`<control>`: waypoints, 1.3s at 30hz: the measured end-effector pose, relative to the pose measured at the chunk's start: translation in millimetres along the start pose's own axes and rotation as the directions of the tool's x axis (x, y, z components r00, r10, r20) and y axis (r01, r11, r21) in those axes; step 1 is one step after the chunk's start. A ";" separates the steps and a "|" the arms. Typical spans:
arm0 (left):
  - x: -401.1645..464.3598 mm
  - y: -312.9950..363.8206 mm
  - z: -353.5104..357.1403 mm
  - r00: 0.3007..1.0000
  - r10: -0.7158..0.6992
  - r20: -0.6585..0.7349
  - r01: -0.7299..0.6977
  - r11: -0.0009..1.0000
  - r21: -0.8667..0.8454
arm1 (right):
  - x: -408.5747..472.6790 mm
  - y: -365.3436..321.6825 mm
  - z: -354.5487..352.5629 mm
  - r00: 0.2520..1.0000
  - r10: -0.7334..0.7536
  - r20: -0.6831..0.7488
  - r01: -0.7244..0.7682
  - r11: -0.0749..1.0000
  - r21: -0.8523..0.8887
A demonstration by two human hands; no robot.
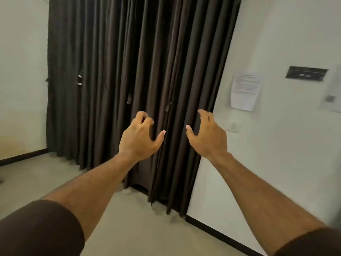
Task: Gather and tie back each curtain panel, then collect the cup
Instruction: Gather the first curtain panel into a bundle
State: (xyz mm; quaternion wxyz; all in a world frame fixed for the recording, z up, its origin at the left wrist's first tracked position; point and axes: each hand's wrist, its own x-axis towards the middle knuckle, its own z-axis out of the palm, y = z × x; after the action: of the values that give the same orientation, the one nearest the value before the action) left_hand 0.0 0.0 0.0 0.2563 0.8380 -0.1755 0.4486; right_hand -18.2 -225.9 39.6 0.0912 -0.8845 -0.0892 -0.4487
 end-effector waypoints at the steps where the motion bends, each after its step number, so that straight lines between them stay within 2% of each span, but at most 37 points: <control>1: 9.1 -15.3 2.7 1.000 -0.006 0.005 0.006 1.000 0.005 | 13.1 -4.5 16.8 1.000 0.009 -0.004 -0.009 1.000 0.028; 5: 51.3 -98.9 18.9 0.995 -0.092 0.027 0.090 0.993 0.074 | 75.6 -33.0 98.2 1.000 0.002 0.028 -0.005 0.996 0.093; 10: 89.4 -203.5 43.4 0.981 -0.191 -0.036 0.194 0.972 0.130 | 148.4 -66.8 207.4 0.999 -0.026 0.023 0.021 0.980 0.199; 18: 159.2 -366.9 105.6 0.961 -0.265 -0.076 0.275 0.932 0.238 | 257.8 -111.9 394.6 0.995 -0.101 0.001 0.094 0.928 0.360; 26: 289.6 -491.0 189.5 0.974 -0.210 -0.090 0.224 0.954 0.199 | 400.6 -115.3 535.1 0.995 -0.092 -0.026 0.095 0.911 0.402; 34: 408.1 -601.8 276.7 0.989 -0.117 -0.086 0.125 0.988 0.089 | 505.9 -116.8 651.6 0.991 -0.060 -0.118 0.099 0.929 0.357; 39: 470.0 -688.6 308.4 0.991 -0.103 -0.091 0.108 0.992 0.057 | 577.2 -151.8 726.0 0.979 -0.087 -0.185 0.141 0.944 0.297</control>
State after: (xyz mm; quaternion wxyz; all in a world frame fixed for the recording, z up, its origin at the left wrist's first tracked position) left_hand 816.8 344.6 64.5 0.2609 0.8331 -0.1054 0.4762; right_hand 845.5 140.0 98.0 0.2093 -0.8113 -0.2013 -0.5074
